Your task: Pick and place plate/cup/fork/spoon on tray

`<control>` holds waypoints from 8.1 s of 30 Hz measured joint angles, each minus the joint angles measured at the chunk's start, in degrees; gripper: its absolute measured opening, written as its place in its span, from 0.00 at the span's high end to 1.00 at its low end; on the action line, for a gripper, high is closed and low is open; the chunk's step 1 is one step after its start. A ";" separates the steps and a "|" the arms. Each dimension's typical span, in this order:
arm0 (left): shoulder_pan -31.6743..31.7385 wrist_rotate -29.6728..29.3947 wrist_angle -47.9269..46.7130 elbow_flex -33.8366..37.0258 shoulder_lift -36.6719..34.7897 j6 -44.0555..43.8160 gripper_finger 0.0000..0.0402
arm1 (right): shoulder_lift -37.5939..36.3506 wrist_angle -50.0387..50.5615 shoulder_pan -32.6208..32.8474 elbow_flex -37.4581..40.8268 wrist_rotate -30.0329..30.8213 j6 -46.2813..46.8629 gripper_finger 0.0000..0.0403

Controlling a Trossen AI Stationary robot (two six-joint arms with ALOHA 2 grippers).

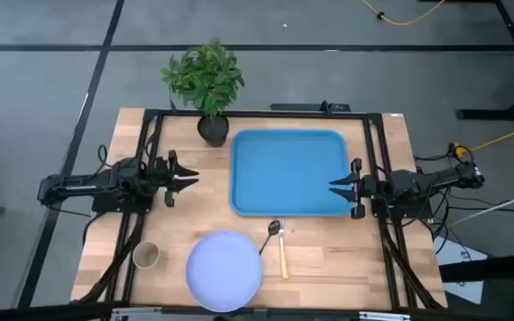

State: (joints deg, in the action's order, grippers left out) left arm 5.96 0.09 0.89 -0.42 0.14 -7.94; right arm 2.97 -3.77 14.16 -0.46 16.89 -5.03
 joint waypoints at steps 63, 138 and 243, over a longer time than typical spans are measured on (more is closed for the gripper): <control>-0.01 -25.75 6.94 0.04 0.00 -3.76 0.75 | 0.01 -21.75 0.01 0.01 5.79 6.32 0.78; -65.07 5.45 -62.66 -47.35 61.46 -90.75 0.76 | 5.23 -20.31 0.03 0.01 -14.97 13.67 0.78; -2.09 -15.50 -57.74 -89.54 99.83 -12.50 0.82 | 5.28 -7.92 0.06 -0.01 -14.98 27.42 0.78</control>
State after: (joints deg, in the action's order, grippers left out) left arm 3.86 -15.40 -56.85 -89.96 99.96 -20.45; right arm 8.25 -11.69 14.22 -0.47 1.90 22.39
